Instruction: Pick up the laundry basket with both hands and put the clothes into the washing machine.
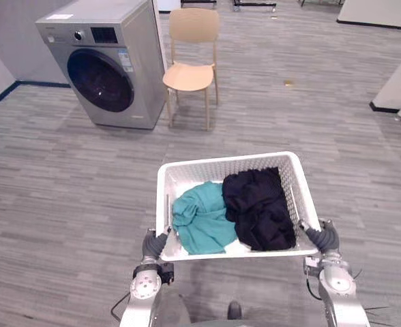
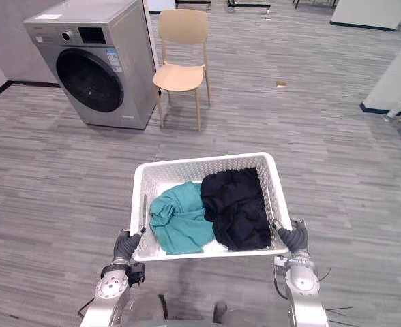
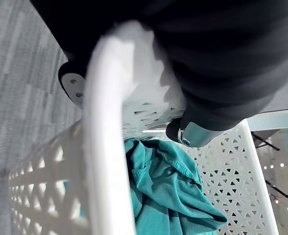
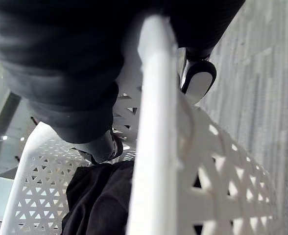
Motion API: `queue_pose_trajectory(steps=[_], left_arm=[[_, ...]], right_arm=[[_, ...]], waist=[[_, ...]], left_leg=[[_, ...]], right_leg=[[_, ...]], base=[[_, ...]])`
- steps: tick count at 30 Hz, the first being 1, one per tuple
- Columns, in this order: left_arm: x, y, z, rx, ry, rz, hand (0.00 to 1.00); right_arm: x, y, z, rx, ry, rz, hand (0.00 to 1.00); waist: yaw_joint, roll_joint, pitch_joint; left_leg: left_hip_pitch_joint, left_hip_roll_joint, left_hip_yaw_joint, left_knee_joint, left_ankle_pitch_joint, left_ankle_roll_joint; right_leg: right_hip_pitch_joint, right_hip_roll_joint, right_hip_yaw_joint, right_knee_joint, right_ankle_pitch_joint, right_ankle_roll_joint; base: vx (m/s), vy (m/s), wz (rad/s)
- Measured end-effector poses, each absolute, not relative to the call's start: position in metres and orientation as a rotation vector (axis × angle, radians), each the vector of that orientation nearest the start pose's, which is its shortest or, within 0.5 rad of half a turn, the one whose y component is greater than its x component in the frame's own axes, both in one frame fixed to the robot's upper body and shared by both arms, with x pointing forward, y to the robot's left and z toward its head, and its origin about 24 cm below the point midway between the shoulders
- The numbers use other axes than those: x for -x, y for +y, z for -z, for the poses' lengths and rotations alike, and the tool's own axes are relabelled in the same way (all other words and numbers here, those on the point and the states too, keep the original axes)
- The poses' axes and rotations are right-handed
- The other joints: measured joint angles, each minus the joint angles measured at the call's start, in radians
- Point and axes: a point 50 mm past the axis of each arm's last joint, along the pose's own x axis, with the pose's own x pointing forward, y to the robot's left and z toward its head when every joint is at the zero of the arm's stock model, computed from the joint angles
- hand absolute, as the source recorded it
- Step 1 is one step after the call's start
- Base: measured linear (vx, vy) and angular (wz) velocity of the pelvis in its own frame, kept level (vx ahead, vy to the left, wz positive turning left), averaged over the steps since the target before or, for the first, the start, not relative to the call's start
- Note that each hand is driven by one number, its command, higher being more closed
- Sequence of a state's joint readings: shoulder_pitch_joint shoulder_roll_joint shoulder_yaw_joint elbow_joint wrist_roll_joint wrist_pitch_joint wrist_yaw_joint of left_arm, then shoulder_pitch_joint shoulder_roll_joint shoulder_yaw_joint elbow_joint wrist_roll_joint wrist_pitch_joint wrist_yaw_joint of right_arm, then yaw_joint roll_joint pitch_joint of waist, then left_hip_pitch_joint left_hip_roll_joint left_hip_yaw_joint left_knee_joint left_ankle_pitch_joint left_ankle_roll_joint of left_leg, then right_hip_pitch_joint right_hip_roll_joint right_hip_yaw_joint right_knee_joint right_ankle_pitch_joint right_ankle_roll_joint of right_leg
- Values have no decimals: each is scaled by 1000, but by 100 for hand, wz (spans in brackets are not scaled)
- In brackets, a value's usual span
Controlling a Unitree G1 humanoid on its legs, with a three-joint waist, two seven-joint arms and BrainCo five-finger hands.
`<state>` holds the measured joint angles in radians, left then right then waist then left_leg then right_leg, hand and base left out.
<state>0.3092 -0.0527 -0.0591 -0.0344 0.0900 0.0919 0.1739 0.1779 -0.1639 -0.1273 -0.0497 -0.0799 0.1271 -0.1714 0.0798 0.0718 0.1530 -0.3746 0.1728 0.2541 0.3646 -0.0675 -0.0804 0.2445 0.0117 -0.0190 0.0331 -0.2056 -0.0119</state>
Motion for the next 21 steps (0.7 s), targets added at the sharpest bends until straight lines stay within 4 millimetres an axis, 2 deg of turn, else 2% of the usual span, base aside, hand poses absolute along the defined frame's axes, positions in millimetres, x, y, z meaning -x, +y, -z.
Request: queue_pose_trajectory(steps=[1, 3, 4, 5, 6, 7, 8, 9, 10, 11, 12, 13, 14, 15, 16, 17, 18, 19, 20, 21], left_arm=[[-181, 153, 22, -66, 349, -198, 100], [-182, 153, 22, -70, 352, -198, 100], [-180, 154, 26, -81, 373, -195, 100], [-179, 155, 29, -90, 388, -193, 100], [-178, 156, 33, -98, 406, -191, 100], [-176, 159, 36, -119, 420, -185, 100], [-175, 163, 37, -140, 436, -185, 100], [-174, 164, 40, -149, 458, -182, 100], [-173, 162, 41, -153, 466, -177, 100], [-174, 162, 40, -156, 458, -174, 100], [-175, 162, 37, -162, 444, -170, 100], [-182, 160, 32, -166, 415, -156, 100], [-186, 158, 30, -166, 401, -146, 100], [-192, 154, 25, -168, 373, -125, 100], [-194, 152, 22, -178, 355, -114, 100], [-194, 152, 21, -185, 350, -111, 100], [-193, 150, 23, -186, 360, -109, 100], [-190, 146, 28, -166, 381, -108, 100], [-189, 145, 28, -158, 383, -109, 100], [-190, 144, 27, -158, 378, -109, 100]], right_arm=[[-211, -230, -9, 260, 241, 335, 100], [-212, -230, -3, 263, 266, 329, 100], [-210, -230, 7, 257, 310, 328, 100], [-208, -229, 11, 253, 329, 328, 100], [-208, -228, 16, 247, 349, 323, 100], [-208, -225, 22, 234, 376, 318, 100], [-205, -222, 27, 226, 398, 315, 100], [-199, -221, 32, 227, 418, 310, 100], [-193, -222, 35, 231, 438, 311, 100], [-190, -222, 35, 231, 437, 314, 100], [-190, -221, 32, 229, 423, 316, 100], [-190, -224, 23, 226, 387, 334, 100], [-188, -227, 19, 227, 371, 348, 100], [-184, -231, 14, 224, 354, 373, 100], [-183, -233, 11, 225, 341, 386, 100], [-182, -233, 10, 225, 339, 390, 100], [-180, -233, 12, 228, 348, 395, 100], [-176, -236, 14, 236, 361, 399, 100], [-176, -237, 13, 242, 360, 399, 100], [-176, -237, 13, 243, 360, 400, 100]], waist=[[14, -8, -17], [10, -24, -24], [15, -52, -33], [16, -64, -40], [15, -74, -43], [-2, -85, -36], [-13, -96, -30], [-17, -93, -29], [-24, -75, -27], [-42, -64, -28], [-58, -57, -32], [-74, -55, -30], [-74, -54, -29], [-73, -55, -30], [-73, -60, -33], [-75, -71, -38], [-83, -82, -53], [-94, -47, -81], [-94, -26, -91], [-93, -16, -88]], left_leg=[[11, -26, 8, 20, 51, 69], [6, -48, 19, 82, -13, 167], [35, -74, 50, 109, -63, 201], [52, -88, 57, 109, -84, 202], [87, -104, 62, 103, -125, 200], [141, -120, 57, 97, -176, 200], [201, -141, 51, 85, -206, 200], [266, -148, 49, 64, -229, 204], [367, -151, 35, 9, -247, 202], [425, -150, 12, -36, -249, 202], [468, -150, -13, -73, -249, 202], [512, -147, -46, -104, -260, 192], [531, -142, -59, -115, -267, 187], [566, -128, -71, -126, -283, 179], [609, -122, -77, -141, -301, 159], [640, -128, -89, -157, -309, 146], [704, -122, -127, -175, -325, 117], [731, -91, -164, -170, -321, 108], [730, -70, -173, -147, -307, 84], [697, -52, -190, -39, -258, 42]], right_leg=[[21, -34, 25, 0, -18, 11], [19, -66, 44, 42, -15, 15], [-14, -102, 76, 159, -20, 44], [-46, -115, 85, 244, -23, 87], [-112, -122, 102, 413, -14, 190], [-210, -126, 136, 678, 63, 288], [-281, -139, 128, 873, 89, 285], [-336, -140, 112, 1008, 68, 247], [-403, -138, 59, 1075, 19, 160], [-451, -134, 7, 1059, -12, 108], [-503, -132, -39, 1004, -33, 78], [-575, -126, -76, 895, -42, 62], [-604, -117, -90, 815, -39, 59], [-635, -97, -101, 600, -7, 61], [-633, -77, -123, 364, 66, 75], [-636, -74, -127, 277, 96, 72], [-630, -62, -100, 275, 224, 42], [-625, -46, -99, 337, 262, 8], [-623, -40, -119, 374, 238, 4], [-612, -47, -143, 433, 176, -3]], base=[[622, 272, -49], [736, 330, -21], [800, 360, -15], [655, 297, -21], [502, 208, -7], [613, 203, 3], [612, 171, 17], [605, 118, 15], [595, 100, 27], [691, 99, 49], [690, 64, 77], [585, 22, 76], [597, -45, 76], [605, -106, 71], [608, -123, 66], [654, -159, 71], [713, -181, 75], [736, -182, 67], [740, -182, 49], [826, -269, 42]])
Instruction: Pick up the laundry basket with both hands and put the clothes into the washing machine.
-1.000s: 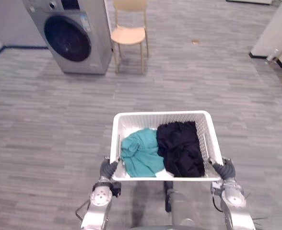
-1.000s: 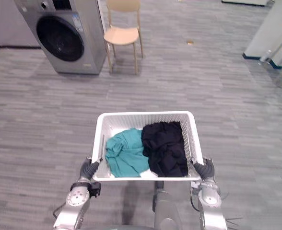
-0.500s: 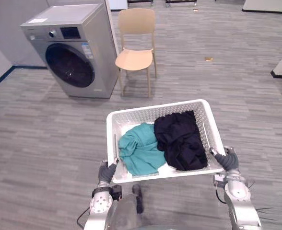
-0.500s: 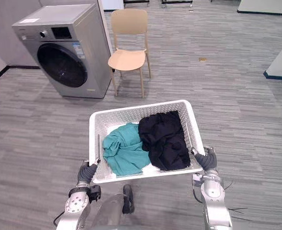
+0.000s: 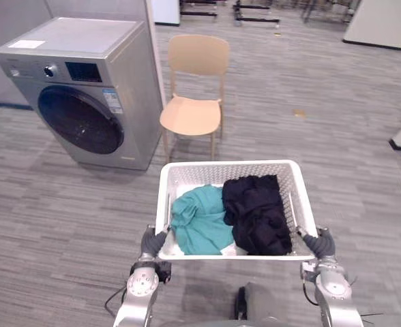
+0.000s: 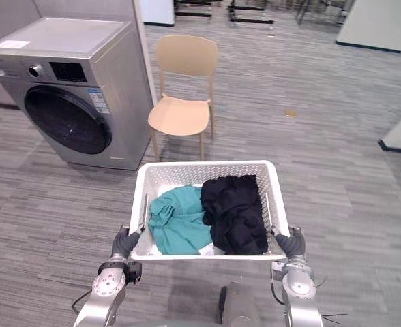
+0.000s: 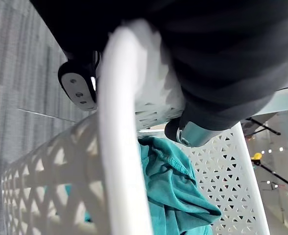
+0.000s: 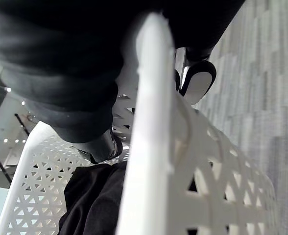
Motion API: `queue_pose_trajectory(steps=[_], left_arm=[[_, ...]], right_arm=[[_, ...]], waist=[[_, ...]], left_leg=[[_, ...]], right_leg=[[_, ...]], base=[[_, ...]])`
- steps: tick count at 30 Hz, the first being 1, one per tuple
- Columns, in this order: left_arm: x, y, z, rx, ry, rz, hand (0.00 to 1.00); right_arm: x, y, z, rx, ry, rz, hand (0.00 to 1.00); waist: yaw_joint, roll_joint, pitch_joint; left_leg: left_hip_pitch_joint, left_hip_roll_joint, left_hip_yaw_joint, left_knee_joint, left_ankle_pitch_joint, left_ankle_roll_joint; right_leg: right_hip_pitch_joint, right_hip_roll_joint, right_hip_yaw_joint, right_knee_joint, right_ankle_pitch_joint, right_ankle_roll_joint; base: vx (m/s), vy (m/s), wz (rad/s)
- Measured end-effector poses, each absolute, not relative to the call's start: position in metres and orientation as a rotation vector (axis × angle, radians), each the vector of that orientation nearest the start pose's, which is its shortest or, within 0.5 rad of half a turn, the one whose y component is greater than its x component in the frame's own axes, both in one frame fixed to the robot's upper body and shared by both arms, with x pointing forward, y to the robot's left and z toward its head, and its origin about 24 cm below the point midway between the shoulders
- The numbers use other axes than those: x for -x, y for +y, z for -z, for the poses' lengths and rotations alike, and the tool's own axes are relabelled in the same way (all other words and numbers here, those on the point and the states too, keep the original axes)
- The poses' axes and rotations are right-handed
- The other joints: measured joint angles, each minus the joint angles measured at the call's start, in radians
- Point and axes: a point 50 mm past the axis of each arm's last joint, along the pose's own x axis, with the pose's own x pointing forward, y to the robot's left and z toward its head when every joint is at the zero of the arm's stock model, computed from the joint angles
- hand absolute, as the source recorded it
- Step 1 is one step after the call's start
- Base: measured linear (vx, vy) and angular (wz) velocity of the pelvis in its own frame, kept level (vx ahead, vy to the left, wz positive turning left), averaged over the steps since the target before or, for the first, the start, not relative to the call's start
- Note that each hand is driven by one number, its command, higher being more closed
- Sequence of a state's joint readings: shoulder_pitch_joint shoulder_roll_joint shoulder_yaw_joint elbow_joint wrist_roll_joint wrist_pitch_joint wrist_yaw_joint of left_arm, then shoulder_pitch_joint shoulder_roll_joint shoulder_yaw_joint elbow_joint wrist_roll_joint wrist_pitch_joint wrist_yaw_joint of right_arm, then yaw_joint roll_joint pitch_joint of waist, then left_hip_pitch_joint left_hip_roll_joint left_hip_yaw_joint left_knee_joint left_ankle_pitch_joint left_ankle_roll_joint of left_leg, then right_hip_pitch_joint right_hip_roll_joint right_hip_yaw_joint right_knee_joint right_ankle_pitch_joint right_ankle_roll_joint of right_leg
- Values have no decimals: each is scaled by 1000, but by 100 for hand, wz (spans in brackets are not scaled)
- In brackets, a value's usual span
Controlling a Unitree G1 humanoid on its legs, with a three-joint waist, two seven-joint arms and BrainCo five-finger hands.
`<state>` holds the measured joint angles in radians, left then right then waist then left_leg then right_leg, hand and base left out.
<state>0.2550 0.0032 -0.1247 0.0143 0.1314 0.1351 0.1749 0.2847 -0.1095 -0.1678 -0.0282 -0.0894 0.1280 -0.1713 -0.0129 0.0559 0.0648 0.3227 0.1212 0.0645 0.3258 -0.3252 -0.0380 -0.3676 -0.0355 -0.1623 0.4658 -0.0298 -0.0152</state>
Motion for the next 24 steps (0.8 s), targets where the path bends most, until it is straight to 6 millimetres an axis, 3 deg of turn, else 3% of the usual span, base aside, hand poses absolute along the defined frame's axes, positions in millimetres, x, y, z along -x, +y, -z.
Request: queue_pose_trajectory(steps=[2, 3, 4, 6, 7, 8, 10, 11, 12, 13, 14, 15, 17, 18, 20, 21, 22, 24], left_arm=[[-189, 143, 28, -154, 381, -106, 100], [-187, 143, 28, -148, 383, -109, 100], [-184, 143, 30, -145, 389, -112, 100], [-178, 145, 33, -146, 408, -110, 100], [-178, 144, 33, -145, 409, -102, 100], [-178, 144, 32, -144, 401, -99, 100], [-178, 144, 32, -142, 397, -98, 100], [-178, 144, 32, -143, 397, -98, 100], [-178, 144, 31, -142, 395, -97, 100], [-178, 144, 31, -142, 392, -97, 100], [-178, 145, 31, -149, 393, -96, 100], [-178, 149, 31, -177, 393, -95, 100], [-180, 150, 25, -187, 369, -94, 100], [-180, 150, 25, -190, 370, -94, 100], [-179, 153, 25, -206, 372, -90, 100], [-179, 155, 26, -214, 381, -92, 100], [-178, 155, 28, -217, 390, -94, 100], [-178, 158, 28, -229, 391, -95, 100]], right_arm=[[-169, -239, 13, 247, 367, 404, 100], [-165, -238, 11, 240, 360, 406, 100], [-166, -237, 9, 233, 351, 408, 100], [-163, -236, 10, 229, 356, 407, 100], [-162, -236, 10, 231, 357, 408, 100], [-163, -237, 7, 234, 346, 408, 100], [-164, -237, 7, 236, 343, 407, 100], [-165, -237, 6, 239, 341, 405, 100], [-166, -238, 6, 241, 338, 404, 100], [-167, -238, 6, 242, 337, 404, 100], [-166, -238, 7, 239, 345, 404, 100], [-166, -234, 13, 220, 366, 404, 100], [-167, -234, 14, 217, 369, 405, 100], [-168, -232, 14, 207, 367, 405, 100], [-170, -231, 16, 205, 372, 401, 100], [-169, -230, 21, 196, 394, 400, 100], [-167, -228, 29, 185, 425, 401, 100], [-165, -225, 33, 174, 446, 399, 100]], waist=[[0, 19, 8], [7, 30, 23], [17, 50, 29], [47, 39, 37], [55, 32, 36], [74, 22, 38], [86, 20, 38], [90, 17, 37], [97, 14, 38], [100, 14, 38], [106, 3, 35], [103, -34, 17], [89, -50, 12], [86, -58, 12], [78, -71, 19], [74, -73, 21], [57, -67, 25], [46, -59, 28]], left_leg=[[-143, 39, -25, 346, 169, -41], [-279, 98, -32, 620, 237, -71], [-357, 144, -17, 773, 226, -56], [-494, 181, 43, 873, 176, 17], [-522, 181, 65, 854, 154, 31], [-613, 172, 130, 708, 88, 59], [-648, 150, 152, 550, 75, 56], [-661, 121, 150, 406, 80, 49], [-670, 82, 134, 191, 117, 4], [-669, 70, 130, 124, 147, -15], [-646, 50, 135, 102, 258, -1], [-628, 17, 168, 121, 241, 52], [-642, 14, 191, 208, 158, 85], [-620, 8, 210, 225, 112, 89], [-531, -16, 239, 188, 61, 100], [-460, -37, 244, 143, 42, 98], [-383, -49, 246, 93, 40, 100], [-290, -64, 255, 17, 38, 101]], right_leg=[[90, 5, -37, -17, -61, -16], [175, 27, -55, -73, -91, -23], [237, 55, -58, -110, -106, -34], [375, 66, -53, -187, -141, -36], [402, 60, -50, -204, -155, -37], [467, 41, -40, -247, -183, -20], [496, 25, -26, -263, -198, -3], [516, 9, -19, -269, -208, 18], [559, -15, -4, -286, -230, 49], [575, -21, 5, -295, -238, 63], [590, -40, 29, -302, -249, 82], [611, -86, 59, -313, -239, 99], [610, -110, 106, -292, -192, 124], [582, -126, 128, -192, -180, 141], [451, -163, 167, 120, -135, 214], [351, -177, 167, 351, -152, 195], [287, -173, 153, 475, -177, 165], [200, -159, 95, 500, -210, 142]], base=[[784, -275, 56], [489, -129, 33], [593, -117, 14], [554, -86, 1], [576, -51, 9], [447, -11, -5], [413, 62, -18], [638, 225, -27], [671, 264, -31], [580, 264, -46], [476, 236, -45], [616, 309, -40], [602, 328, -25], [512, 329, -35], [559, 328, -38], [512, 224, -20], [330, 120, -7], [340, 96, 5]])
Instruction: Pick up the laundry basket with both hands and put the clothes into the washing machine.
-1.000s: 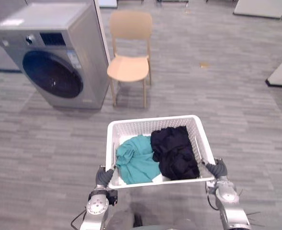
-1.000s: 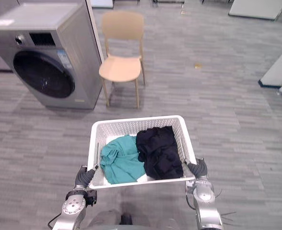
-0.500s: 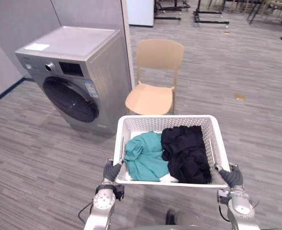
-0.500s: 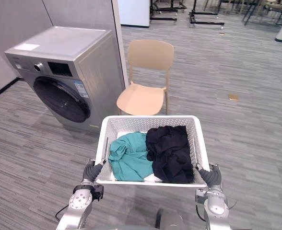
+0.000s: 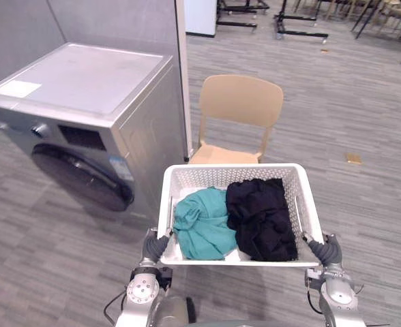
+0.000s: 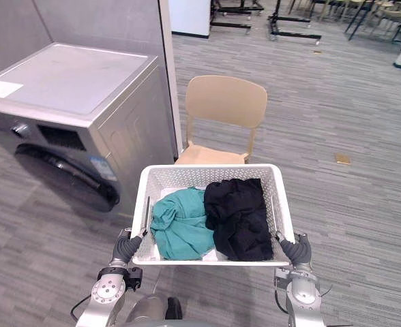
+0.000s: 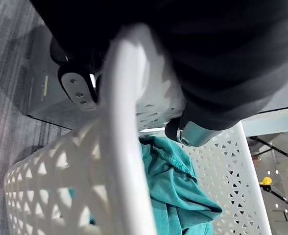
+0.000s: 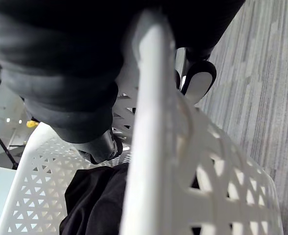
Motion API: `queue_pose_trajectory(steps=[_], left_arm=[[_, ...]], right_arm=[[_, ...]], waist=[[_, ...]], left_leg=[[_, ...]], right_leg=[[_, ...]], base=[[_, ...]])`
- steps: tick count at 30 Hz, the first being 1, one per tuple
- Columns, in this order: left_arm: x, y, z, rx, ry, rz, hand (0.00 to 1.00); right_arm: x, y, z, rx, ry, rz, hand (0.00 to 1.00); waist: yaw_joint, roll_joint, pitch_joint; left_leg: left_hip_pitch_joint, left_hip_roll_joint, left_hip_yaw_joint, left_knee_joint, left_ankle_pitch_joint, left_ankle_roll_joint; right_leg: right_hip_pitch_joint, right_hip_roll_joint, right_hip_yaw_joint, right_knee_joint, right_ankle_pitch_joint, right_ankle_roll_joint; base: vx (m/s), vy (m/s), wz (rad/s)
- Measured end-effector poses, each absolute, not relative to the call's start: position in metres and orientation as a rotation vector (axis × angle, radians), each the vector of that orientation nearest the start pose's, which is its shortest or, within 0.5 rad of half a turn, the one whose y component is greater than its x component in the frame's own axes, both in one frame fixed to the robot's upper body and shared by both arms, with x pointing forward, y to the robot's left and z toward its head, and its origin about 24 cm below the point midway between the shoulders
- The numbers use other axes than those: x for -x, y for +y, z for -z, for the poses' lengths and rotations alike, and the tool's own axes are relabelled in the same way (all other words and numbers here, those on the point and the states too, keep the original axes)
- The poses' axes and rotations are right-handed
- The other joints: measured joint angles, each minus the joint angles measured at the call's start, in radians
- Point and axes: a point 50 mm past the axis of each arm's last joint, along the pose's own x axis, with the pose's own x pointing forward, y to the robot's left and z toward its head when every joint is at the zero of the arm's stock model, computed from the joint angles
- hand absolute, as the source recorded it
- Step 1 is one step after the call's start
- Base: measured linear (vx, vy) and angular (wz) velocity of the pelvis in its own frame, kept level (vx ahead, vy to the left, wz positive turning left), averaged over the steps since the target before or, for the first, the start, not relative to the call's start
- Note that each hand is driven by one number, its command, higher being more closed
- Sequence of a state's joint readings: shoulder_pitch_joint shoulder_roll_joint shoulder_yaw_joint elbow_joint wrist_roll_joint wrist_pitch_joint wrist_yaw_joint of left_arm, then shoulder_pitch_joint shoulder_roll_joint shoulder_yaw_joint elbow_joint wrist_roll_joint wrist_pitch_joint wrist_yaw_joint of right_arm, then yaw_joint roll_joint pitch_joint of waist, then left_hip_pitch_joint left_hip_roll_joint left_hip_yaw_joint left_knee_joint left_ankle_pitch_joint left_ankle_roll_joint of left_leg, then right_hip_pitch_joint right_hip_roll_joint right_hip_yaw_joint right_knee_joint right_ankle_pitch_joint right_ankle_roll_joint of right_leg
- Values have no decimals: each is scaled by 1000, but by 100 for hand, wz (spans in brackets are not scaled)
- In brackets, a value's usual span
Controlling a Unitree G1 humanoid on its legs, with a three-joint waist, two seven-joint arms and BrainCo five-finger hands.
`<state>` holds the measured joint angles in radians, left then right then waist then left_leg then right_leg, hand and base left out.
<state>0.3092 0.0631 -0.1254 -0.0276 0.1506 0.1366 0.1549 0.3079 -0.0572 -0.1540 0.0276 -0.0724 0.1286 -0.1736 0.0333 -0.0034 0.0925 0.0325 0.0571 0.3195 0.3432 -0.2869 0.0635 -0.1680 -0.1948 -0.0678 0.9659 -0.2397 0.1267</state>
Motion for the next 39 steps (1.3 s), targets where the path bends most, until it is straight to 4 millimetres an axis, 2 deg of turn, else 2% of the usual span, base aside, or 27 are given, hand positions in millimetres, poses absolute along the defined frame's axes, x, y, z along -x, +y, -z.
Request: queue_pose_trajectory(steps=[2, 4, 5, 6, 8, 9, 10, 11, 12, 14, 15, 17, 18, 19, 20, 21, 22, 24, 26, 27, 28, 29, 30, 32, 34, 35, 39], left_arm=[[-178, 159, 27, -235, 390, -96, 100], [-178, 160, 27, -240, 390, -96, 100], [-178, 163, 28, -253, 391, -93, 100], [-178, 159, 33, -237, 412, -89, 100], [-178, 153, 32, -219, 409, -91, 100], [-179, 153, 32, -221, 407, -90, 100], [-180, 153, 32, -227, 404, -90, 100], [-180, 153, 31, -226, 403, -90, 100], [-179, 153, 32, -226, 407, -91, 100], [-178, 153, 33, -226, 410, -91, 100], [-179, 152, 31, -220, 399, -93, 100], [-180, 153, 30, -217, 388, -99, 100], [-180, 154, 30, -218, 387, -102, 100], [-180, 152, 30, -212, 385, -101, 100], [-182, 152, 30, -214, 383, -102, 100], [-184, 156, 32, -233, 390, -107, 100], [-191, 158, 29, -249, 367, -114, 100], [-204, 162, 20, -271, 318, -130, 100], [-222, 162, 10, -287, 265, -147, 100], [-237, 161, 0, -289, 218, -165, 100], [-249, 160, -7, -283, 187, -182, 100], [-254, 159, -10, -277, 177, -189, 100], [-266, 158, -19, -269, 141, -210, 100], [-282, 154, -33, -257, 92, -221, 100], [-299, 151, -46, -260, 50, -228, 100], [-314, 148, -60, -263, 14, -236, 0], [-331, 144, -81, -261, -46, -262, 0]], right_arm=[[-166, -224, 32, 173, 437, 396, 100], [-166, -224, 32, 172, 437, 393, 100], [-166, -222, 33, 171, 441, 388, 100], [-164, -224, 35, 182, 452, 386, 100], [-164, -229, 32, 203, 446, 387, 100], [-164, -229, 32, 204, 445, 388, 100], [-164, -229, 32, 204, 445, 388, 100], [-162, -229, 30, 204, 439, 391, 100], [-161, -229, 29, 206, 436, 392, 100], [-162, -229, 26, 207, 421, 402, 100], [-163, -229, 23, 209, 407, 411, 100], [-167, -228, 21, 208, 393, 411, 100], [-170, -228, 20, 210, 386, 410, 100], [-169, -229, 21, 214, 389, 415, 100], [-170, -229, 23, 213, 397, 418, 100], [-172, -225, 29, 196, 419, 416, 100], [-176, -223, 30, 188, 417, 413, 100], [-192, -218, 23, 184, 372, 412, 100], [-210, -216, 10, 183, 307, 417, 100], [-226, -216, -1, 188, 253, 428, 100], [-238, -216, -9, 193, 220, 435, 100], [-243, -215, -12, 192, 206, 440, 100], [-255, -214, -21, 192, 170, 457, 100], [-268, -216, -34, 198, 122, 480, 100], [-278, -217, -49, 195, 67, 502, 100], [-289, -219, -62, 185, 20, 527, 0], [-303, -218, -76, 137, -27, 576, 0]], waist=[[-7, -1, 0], [-12, -6, -4], [-15, -24, -9], [-21, -13, -20], [-21, 27, -26], [-21, 30, -21], [-20, 34, -13], [-17, 43, 1], [-11, 33, 10], [6, 39, 10], [12, 40, 8], [18, 41, 8], [24, 41, 8], [30, 47, 5], [36, 51, 7], [34, 26, 12], [25, 12, 37], [25, 5, 86], [28, 4, 101], [32, 2, 144], [35, 2, 157], [35, 3, 161], [35, 2, 202], [34, 3, 241], [32, 4, 256], [30, 4, 278], [20, 3, 313]], left_leg=[[48, -8, 7, -33, -19, -7], [62, -12, 12, -34, -42, -28], [81, -38, 4, -46, -55, -39], [105, -36, -28, -59, -67, -48], [111, -14, -56, -37, -59, -62], [99, -7, -62, 0, -57, -66], [79, 4, -69, 61, -55, -69], [-42, 65, -67, 373, 12, -116], [-91, 92, -60, 461, 18, -116], [-151, 143, -51, 550, -4, -92], [-196, 170, -57, 514, -20, -67], [-231, 170, -80, 403, -26, -62], [-246, 164, -114, 290, -22, -68], [-238, 144, -148, 165, 19, -93], [-224, 130, -164, 123, 89, -126], [-219, 106, -142, 108, 96, -115], [-242, 99, -128, 129, 95, -110], [-306, 101, -124, 169, 91, -103], [-418, 102, -115, 193, 89, -89], [-464, 102, -106, 205, 92, -84], [-522, 105, -101, 227, 91, -82], [-546, 106, -99, 232, 90, -80], [-562, 107, -96, 232, 93, -75], [-600, 104, -96, 231, 99, -65], [-658, 102, -97, 228, 112, -58], [-696, 101, -98, 216, 131, -53], [-747, 102, -102, 215, 151, -51]], right_leg=[[-85, 17, -69, -89, -18, -30], [-119, 45, -127, -288, -2, -55], [-118, 64, -122, -439, 69, -101], [-105, 79, -97, -448, 109, -115], [-76, 85, -129, -464, 70, -113], [-64, 84, -138, -468, 62, -113], [-46, 83, -149, -474, 57, -116], [19, 88, -166, -512, 41, -123], [42, 89, -169, -527, 38, -124], [88, 90, -166, -555, 22, -126], [106, 85, -154, -573, 12, -119], [113, 79, -131, -586, 3, -105], [110, 72, -108, -585, 0, -88], [98, 68, -88, -578, 5, -57], [84, 68, -63, -565, -2, -30], [80, 46, -31, -587, 6, -26], [69, 33, -23, -604, 21, -19], [10, 34, -8, -597, 46, -16], [-115, 34, 13, -567, 64, -11], [-173, 31, 24, -544, 69, -5], [-240, 32, 37, -519, 70, -4], [-267, 33, 41, -510, 70, -4], [-290, 32, 46, -504, 76, 5], [-333, 32, 47, -496, 82, 5], [-393, 34, 47, -491, 96, 2], [-432, 31, 47, -494, 108, 4], [-479, 35, 46, -496, 124, -2]], base=[[334, 54, 1], [231, -9, 12], [314, -39, 33], [340, -35, 31], [407, -57, 36], [359, -83, 35], [317, -129, 36], [295, -128, 30], [330, -108, 21], [227, 1, -7], [192, 55, -18], [183, 122, -31], [235, 241, -50], [228, 265, -64], [197, 241, -56], [176, 202, -42], [180, 217, -30], [44, 197, -31], [-33, 102, -31], [-74, 68, -27], [-94, 77, -27], [-105, 45, -23], [-64, 27, -14], [-104, 16, -6], [-108, 2, 1], [-76, -20, 4], [-66, -6, 1]])
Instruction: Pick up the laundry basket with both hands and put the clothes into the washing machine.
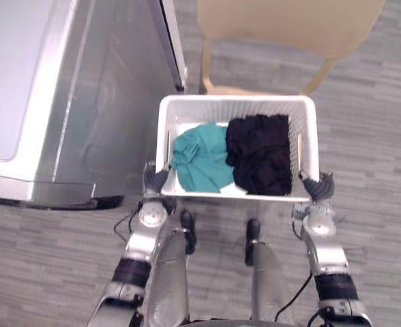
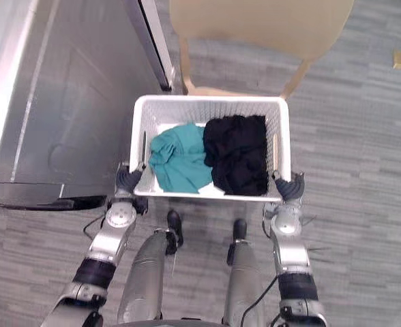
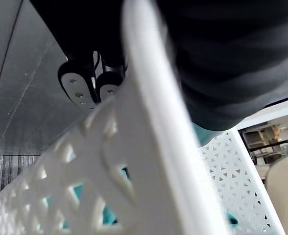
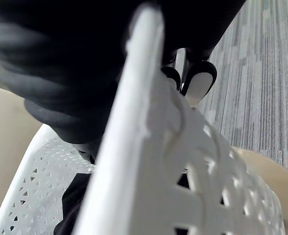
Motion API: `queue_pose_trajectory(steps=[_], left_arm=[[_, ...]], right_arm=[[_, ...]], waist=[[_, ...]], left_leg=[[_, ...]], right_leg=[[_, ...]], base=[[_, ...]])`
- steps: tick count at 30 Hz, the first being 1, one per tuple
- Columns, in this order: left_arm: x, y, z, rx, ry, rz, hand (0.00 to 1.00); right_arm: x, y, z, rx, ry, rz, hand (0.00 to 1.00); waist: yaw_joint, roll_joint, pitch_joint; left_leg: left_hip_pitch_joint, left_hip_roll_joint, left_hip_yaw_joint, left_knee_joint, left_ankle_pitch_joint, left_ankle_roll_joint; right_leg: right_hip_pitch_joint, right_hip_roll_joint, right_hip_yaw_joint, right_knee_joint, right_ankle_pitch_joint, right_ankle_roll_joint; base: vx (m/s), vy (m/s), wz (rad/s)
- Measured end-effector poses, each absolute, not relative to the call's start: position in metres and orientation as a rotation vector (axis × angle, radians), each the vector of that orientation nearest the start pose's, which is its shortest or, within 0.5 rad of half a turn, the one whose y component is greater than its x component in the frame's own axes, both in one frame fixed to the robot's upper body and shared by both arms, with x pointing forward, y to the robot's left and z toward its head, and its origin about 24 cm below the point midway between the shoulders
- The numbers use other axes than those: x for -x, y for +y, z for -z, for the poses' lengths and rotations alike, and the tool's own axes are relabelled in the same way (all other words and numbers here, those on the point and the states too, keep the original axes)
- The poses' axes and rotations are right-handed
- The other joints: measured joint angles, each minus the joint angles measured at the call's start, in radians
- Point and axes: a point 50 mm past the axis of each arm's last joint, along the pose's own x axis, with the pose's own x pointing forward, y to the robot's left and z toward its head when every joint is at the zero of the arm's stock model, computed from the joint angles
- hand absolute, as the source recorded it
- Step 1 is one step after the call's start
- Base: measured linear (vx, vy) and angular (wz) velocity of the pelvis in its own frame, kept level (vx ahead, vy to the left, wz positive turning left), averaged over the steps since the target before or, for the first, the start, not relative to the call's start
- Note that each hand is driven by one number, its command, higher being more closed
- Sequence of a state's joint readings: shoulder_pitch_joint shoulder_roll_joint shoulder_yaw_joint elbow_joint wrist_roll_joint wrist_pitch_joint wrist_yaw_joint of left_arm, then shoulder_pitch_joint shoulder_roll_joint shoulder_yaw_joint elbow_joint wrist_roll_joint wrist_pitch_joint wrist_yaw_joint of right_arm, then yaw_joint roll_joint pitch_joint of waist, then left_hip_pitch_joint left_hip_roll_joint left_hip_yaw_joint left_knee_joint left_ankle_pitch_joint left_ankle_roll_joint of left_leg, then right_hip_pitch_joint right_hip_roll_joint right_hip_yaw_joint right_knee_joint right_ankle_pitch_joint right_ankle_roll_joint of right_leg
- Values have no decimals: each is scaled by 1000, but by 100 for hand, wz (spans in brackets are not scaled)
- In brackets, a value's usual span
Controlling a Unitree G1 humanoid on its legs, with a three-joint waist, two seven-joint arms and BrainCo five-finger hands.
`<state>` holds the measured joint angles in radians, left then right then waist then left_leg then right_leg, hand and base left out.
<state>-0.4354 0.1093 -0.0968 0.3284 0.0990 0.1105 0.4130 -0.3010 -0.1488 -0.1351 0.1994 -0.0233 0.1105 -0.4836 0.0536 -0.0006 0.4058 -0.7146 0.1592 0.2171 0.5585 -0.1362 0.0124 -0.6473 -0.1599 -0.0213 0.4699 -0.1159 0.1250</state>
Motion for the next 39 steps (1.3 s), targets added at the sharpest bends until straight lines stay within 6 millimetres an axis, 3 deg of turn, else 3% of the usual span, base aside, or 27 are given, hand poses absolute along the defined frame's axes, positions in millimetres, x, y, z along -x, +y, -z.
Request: queue_pose_trajectory(steps=[5, 11, 19, 23, 25, 29, 34, 39], left_arm=[[-335, 147, -80, -253, -31, -302, 0], [-327, 148, -74, -287, -31, -319, 0], [-292, 160, -76, -307, -106, -404, 0], [-264, 175, -69, -285, -106, -452, 0], [-253, 177, -60, -255, -79, -450, 0], [-224, 178, -20, -156, 101, -402, 0], [-184, 178, 58, -70, 472, -340, 0], [-141, 202, 109, -56, 756, -408, 0]], right_arm=[[-306, -212, -81, 73, -71, 592, 0], [-294, -212, -68, 58, -55, 605, 0], [-255, -211, -81, 40, -181, 597, 0], [-233, -213, -86, 97, -226, 571, 0], [-224, -213, -77, 123, -187, 540, 0], [-208, -212, -48, 180, -47, 466, 0], [-187, -216, 32, 158, 327, 405, 0], [-159, -219, 83, 100, 597, 423, 0]], waist=[[-13, 0, 5], [-13, 0, 5], [-10, -1, 6], [-8, -2, 5], [-6, -3, 4], [-2, -5, -54], [16, -5, -177], [16, -3, -244]], left_leg=[[-17, 1, -7, 5, 3, -1], [15, 1, -9, -2, 3, -3], [94, 0, -18, -10, -11, -22], [174, -2, -24, -23, -27, -40], [211, -3, -26, -40, -27, -41], [279, -6, -33, -81, -18, -41], [425, -28, -41, -177, 1, -51], [512, -39, -67, -255, 25, -67]], right_leg=[[-12, 5, -1, 1, 4, -3], [20, 8, -1, 0, 3, -3], [95, 1, -8, 27, -31, -19], [171, -4, -25, 34, -64, -17], [210, -5, -38, 29, -75, -22], [285, -9, -67, -5, -77, -21], [434, -15, -104, -88, -76, -18], [538, -16, -150, -153, -76, -18]], base=[[-4, -2, 1], [-1, 0, 1], [-5, -20, 7], [10, -46, 11], [42, -65, 17], [103, -42, 11], [162, -44, 12], [68, -48, 21]])
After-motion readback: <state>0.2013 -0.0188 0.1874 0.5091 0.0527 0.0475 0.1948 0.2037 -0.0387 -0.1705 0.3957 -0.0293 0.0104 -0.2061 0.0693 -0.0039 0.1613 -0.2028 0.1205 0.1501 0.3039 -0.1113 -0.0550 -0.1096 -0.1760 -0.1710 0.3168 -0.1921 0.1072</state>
